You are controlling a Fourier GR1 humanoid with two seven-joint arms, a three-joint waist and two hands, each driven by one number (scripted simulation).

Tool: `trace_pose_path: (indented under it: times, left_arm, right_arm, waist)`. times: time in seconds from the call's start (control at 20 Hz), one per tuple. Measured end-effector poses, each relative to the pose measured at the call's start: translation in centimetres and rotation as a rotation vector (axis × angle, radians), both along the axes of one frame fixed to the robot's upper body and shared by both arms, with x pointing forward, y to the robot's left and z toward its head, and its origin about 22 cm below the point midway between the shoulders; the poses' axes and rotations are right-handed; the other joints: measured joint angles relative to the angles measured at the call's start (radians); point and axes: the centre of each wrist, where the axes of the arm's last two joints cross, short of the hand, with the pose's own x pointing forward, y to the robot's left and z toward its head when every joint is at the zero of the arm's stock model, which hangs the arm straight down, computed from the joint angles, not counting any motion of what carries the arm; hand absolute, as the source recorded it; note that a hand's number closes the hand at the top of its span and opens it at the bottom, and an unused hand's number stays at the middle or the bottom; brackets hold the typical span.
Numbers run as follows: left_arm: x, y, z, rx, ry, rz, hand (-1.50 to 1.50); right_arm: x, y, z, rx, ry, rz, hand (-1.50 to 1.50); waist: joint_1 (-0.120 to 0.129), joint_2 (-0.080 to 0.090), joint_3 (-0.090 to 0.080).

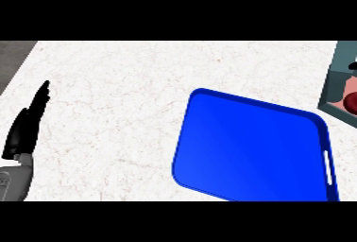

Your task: Pick the pear from the tray and place it in the cardboard box

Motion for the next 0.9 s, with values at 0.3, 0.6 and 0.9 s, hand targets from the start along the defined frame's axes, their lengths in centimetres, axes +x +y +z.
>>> trace_pose_path:
  times: [0.3,0.6,0.9]
  left_arm:
    - [0.0,-0.2,0.0,0.001,-0.004,-0.002,0.0]
    - [0.1,-0.3,0.3,-0.004,-0.014,-0.006,0.0]
    - [0.0,-0.1,0.2,-0.005,-0.012,0.0,0.0]
  right_arm:
    - [-2.7,-4.1,1.6,0.074,0.011,-0.083,-1.5]
    - [-5.8,-7.6,2.6,0.074,0.025,-0.162,-1.5]
    - [-8.1,-9.9,3.4,0.038,0.039,-0.208,-1.5]
  waist:
    - [0.001,0.006,0.002]
    - [-0.002,0.013,0.006]
    - [-0.004,0.017,0.01]
